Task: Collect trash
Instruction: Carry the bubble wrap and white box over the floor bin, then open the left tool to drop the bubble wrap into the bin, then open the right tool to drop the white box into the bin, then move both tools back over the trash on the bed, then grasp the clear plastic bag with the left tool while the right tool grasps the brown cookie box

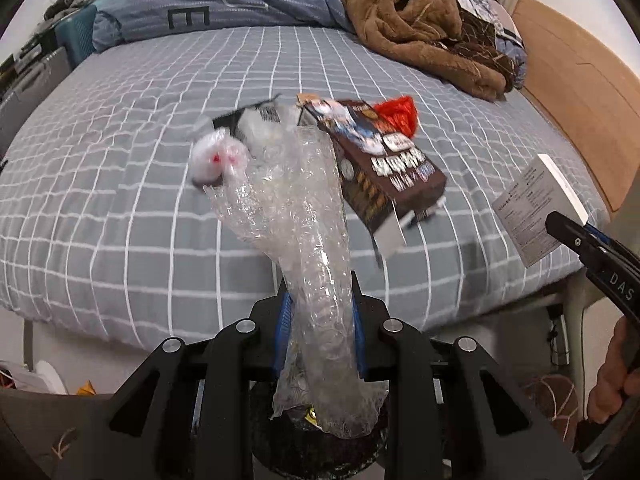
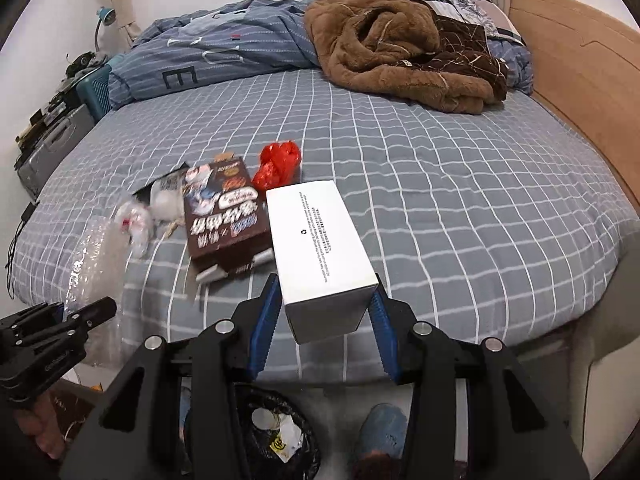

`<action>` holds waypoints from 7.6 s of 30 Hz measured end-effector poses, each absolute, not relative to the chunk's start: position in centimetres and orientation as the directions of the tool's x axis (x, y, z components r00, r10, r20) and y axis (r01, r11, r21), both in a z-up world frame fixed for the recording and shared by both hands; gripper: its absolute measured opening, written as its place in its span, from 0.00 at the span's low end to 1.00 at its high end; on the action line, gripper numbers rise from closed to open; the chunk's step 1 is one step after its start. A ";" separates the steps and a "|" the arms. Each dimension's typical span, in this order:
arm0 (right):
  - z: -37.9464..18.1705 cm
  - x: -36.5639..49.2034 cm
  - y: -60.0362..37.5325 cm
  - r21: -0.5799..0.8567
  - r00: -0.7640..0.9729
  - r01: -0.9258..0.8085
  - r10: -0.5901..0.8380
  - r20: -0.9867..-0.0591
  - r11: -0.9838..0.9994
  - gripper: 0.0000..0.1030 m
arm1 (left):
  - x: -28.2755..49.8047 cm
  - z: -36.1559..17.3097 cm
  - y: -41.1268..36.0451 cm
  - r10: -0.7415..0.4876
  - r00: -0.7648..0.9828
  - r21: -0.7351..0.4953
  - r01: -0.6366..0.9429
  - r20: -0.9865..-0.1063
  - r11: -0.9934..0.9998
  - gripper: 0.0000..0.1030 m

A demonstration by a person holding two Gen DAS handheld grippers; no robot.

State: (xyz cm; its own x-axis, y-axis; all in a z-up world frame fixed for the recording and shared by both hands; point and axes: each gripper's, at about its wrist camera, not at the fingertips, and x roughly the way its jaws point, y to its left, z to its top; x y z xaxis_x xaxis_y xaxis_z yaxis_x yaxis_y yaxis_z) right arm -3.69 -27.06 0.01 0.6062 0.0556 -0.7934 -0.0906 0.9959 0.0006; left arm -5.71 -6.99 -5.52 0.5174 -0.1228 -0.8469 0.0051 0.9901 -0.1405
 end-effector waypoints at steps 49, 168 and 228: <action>-15.9 -15.8 -26.0 -0.004 0.316 -0.064 0.017 -0.949 0.998 0.41 | -15.3 -23.7 -11.9 -0.101 0.247 -0.097 0.027 -0.964 0.995 0.24; -5.3 3.9 -17.3 0.025 0.491 -0.266 0.158 -0.857 0.964 0.92 | -0.1 -8.2 2.7 -0.035 0.502 -0.116 -0.131 -0.864 0.985 0.94; -6.6 13.1 -13.4 0.075 0.317 -0.365 0.200 -0.927 0.928 0.86 | 8.4 -7.5 2.3 -0.034 0.470 -0.108 -0.133 -0.882 0.985 0.55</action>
